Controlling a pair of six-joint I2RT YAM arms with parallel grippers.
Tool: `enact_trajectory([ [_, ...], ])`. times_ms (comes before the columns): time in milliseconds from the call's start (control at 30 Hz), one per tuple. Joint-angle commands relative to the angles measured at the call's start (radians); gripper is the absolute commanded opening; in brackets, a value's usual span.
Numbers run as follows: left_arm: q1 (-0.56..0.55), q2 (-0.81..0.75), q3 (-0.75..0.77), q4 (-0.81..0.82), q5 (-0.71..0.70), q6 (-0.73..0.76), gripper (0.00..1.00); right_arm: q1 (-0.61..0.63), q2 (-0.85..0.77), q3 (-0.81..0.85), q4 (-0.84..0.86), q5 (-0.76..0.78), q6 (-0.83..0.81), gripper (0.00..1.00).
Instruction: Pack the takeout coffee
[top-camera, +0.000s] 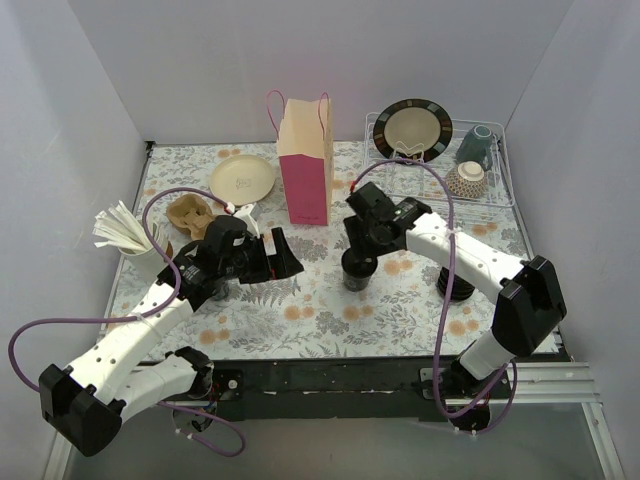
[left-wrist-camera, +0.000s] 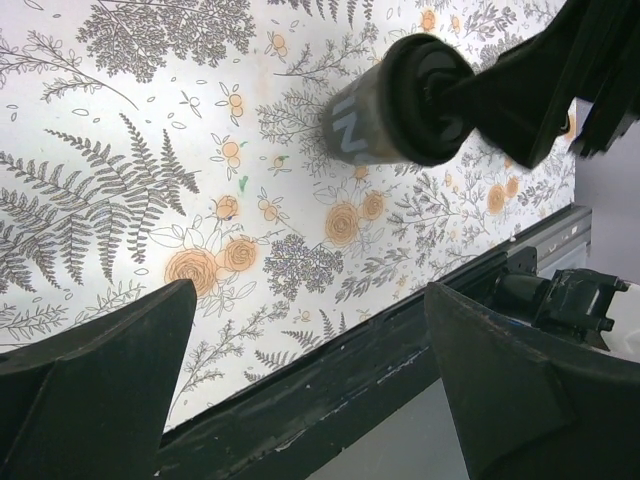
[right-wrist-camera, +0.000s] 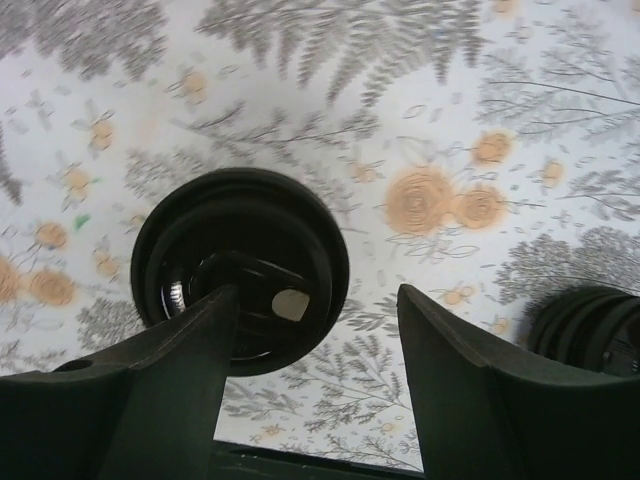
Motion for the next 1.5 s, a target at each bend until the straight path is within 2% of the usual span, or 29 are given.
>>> enact_trajectory([
  [0,0.002,-0.008,0.05,-0.016,-0.051,-0.017,0.98,-0.152,-0.036,0.02,-0.001,0.022,-0.018,0.72],
  [133,0.002,0.029,0.076,-0.045,-0.069,-0.024,0.98,-0.263,-0.034,0.02,0.034,-0.009,-0.06,0.71],
  [367,0.002,0.009,0.074,-0.024,-0.063,-0.003,0.98,-0.271,-0.072,-0.015,0.131,-0.177,-0.098,0.71],
  [500,0.002,0.018,0.063,0.003,0.015,0.058,0.98,-0.271,-0.094,-0.054,0.123,-0.157,-0.077,0.71],
  [667,0.002,0.128,0.102,0.014,0.046,0.121,0.96,-0.308,-0.105,-0.068,0.099,-0.107,-0.078,0.73],
  [833,-0.018,0.21,0.154,0.048,0.054,0.123,0.95,-0.416,-0.092,-0.051,0.091,-0.111,-0.127,0.79],
  [1000,-0.044,0.285,0.198,0.068,0.072,0.121,0.94,-0.513,-0.059,-0.029,0.071,-0.215,-0.18,0.82],
  [1133,-0.058,0.301,0.223,0.071,0.072,0.114,0.93,-0.575,-0.053,-0.052,0.08,-0.314,-0.196,0.82],
  [1467,-0.061,0.27,0.209,0.033,0.064,0.126,0.93,-0.645,-0.019,-0.137,0.13,-0.404,-0.23,0.75],
])
